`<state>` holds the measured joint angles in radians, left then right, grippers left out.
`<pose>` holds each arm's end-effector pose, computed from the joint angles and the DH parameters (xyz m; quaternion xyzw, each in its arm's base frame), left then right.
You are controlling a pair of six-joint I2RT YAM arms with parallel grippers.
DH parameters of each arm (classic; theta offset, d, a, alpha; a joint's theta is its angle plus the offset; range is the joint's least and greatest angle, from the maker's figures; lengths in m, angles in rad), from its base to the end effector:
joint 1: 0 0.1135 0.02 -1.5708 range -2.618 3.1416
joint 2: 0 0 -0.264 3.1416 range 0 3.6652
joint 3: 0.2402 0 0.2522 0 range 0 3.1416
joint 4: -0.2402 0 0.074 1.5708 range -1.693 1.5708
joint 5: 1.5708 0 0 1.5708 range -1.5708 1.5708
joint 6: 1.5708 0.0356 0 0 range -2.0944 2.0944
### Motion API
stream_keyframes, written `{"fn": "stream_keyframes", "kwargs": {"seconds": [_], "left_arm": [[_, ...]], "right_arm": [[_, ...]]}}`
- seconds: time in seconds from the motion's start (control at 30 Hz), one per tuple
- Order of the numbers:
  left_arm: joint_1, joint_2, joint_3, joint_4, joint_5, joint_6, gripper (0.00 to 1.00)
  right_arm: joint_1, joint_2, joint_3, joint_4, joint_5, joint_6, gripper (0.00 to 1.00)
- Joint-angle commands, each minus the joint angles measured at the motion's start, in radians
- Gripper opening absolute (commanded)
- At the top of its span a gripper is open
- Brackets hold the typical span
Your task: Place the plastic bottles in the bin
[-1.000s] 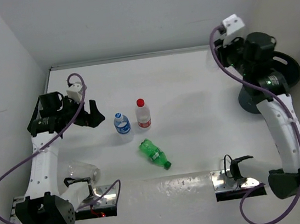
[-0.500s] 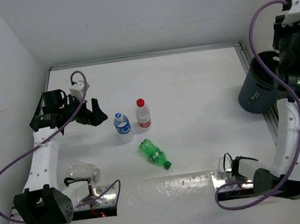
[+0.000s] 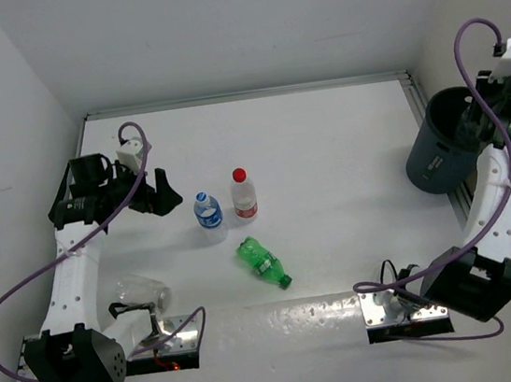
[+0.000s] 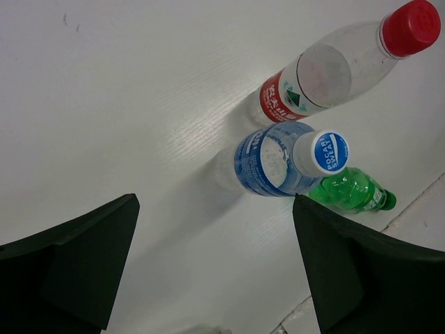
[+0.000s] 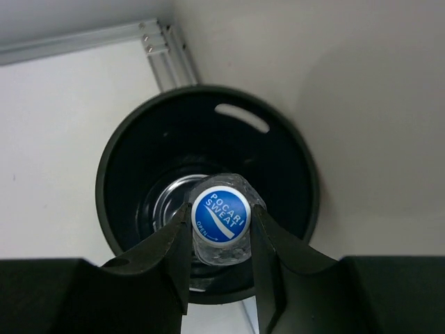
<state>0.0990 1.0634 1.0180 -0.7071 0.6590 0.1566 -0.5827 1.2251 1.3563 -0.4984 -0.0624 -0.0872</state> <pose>0.2148 -0.0006 0.3232 0.1537 0.8640 -0.2465 0.4112 0.2248 -0.1455 0.4141 0.1849 0.8031 -0.1617 0.5429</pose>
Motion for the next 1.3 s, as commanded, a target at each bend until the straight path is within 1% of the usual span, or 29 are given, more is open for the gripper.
{"fn": "stream_keyframes", "kwargs": {"seconds": [0.0,0.1,0.2,0.27,0.37,0.43,0.47,0.53,0.57,0.6,0.67,0.73,0.77,0.83,0.87,0.9,0.93,1.0,1.03,1.1,1.17,1.2,1.23,1.27], "left_arm": [[-0.008,0.006,0.004,0.034,0.027,0.008,1.0],[-0.008,0.006,0.004,0.034,0.027,0.008,1.0],[-0.008,0.006,-0.006,0.043,0.018,0.008,1.0],[-0.008,0.006,-0.006,0.043,0.017,0.008,1.0],[-0.008,0.006,-0.015,0.043,0.017,0.017,1.0],[-0.008,0.006,-0.015,0.043,0.017,0.017,1.0],[-0.008,0.006,-0.015,0.043,0.017,0.017,1.0],[-0.008,0.015,-0.015,0.043,0.027,0.017,1.0],[-0.008,0.015,-0.015,0.043,0.027,0.017,1.0],[-0.008,0.015,-0.015,0.043,0.027,0.017,1.0],[-0.008,0.024,-0.015,0.052,0.027,0.017,1.0],[-0.008,0.024,-0.015,0.052,0.036,0.017,1.0],[-0.008,0.024,-0.015,0.052,0.036,0.017,1.0],[-0.008,0.024,-0.015,0.052,0.047,0.008,1.0],[-0.008,0.033,-0.015,0.052,0.047,0.008,1.0],[-0.008,0.033,-0.006,0.061,0.047,0.008,1.0],[-0.008,0.033,-0.006,0.061,0.047,0.008,1.0],[-0.008,0.033,-0.006,0.061,0.056,0.008,1.0],[-0.008,0.033,-0.006,0.061,0.056,0.008,1.0],[-0.008,0.033,-0.006,0.061,0.056,-0.002,1.0],[-0.008,0.024,-0.006,0.061,0.056,-0.002,1.0],[-0.008,0.024,-0.006,0.061,0.056,-0.002,1.0],[-0.008,0.014,-0.006,0.061,0.056,-0.002,1.0],[-0.008,0.013,-0.006,0.061,0.056,-0.002,1.0]], "right_arm": [[-0.005,-0.033,-0.068,0.044,-0.085,0.029,0.0],[-0.006,-0.039,-0.152,0.058,-0.097,0.053,0.0],[-0.005,-0.038,-0.195,0.064,-0.094,0.069,0.0],[-0.005,-0.029,-0.207,0.058,-0.071,0.075,0.0],[-0.006,-0.009,-0.198,0.028,-0.05,0.075,0.04],[-0.006,-0.007,-0.189,0.008,-0.045,0.072,0.11],[-0.006,-0.01,-0.187,0.0,-0.043,0.069,0.23],[-0.005,-0.012,-0.165,-0.018,-0.051,0.066,0.34],[-0.006,-0.015,-0.157,-0.029,-0.053,0.067,0.46],[-0.006,-0.021,-0.146,-0.038,-0.063,0.073,0.5],[-0.005,-0.032,-0.09,-0.065,-0.089,0.08,0.57],[0.001,-0.041,-0.039,-0.083,-0.115,0.136,0.6],[0.021,-0.047,-0.004,-0.084,-0.144,0.144,0.61],[0.044,-0.047,0.062,-0.097,-0.152,0.171,0.63],[0.088,-0.047,0.126,-0.11,-0.192,0.173,0.63],[0.104,-0.049,0.144,-0.12,-0.217,0.182,0.63],[0.142,-0.05,0.156,-0.126,-0.282,0.187,0.61],[0.263,-0.055,0.184,-0.15,-0.402,0.176,0.58],[0.303,-0.062,0.185,-0.157,-0.434,0.169,0.58],[0.484,-0.067,0.158,-0.169,-0.481,0.165,0.58],[0.573,-0.061,0.121,-0.17,-0.487,0.147,0.6],[0.701,-0.058,0.066,-0.167,-0.513,0.144,0.62],[0.737,-0.049,0.054,-0.169,-0.516,0.13,0.7],[0.798,-0.032,0.043,-0.17,-0.51,0.123,0.72]]}}
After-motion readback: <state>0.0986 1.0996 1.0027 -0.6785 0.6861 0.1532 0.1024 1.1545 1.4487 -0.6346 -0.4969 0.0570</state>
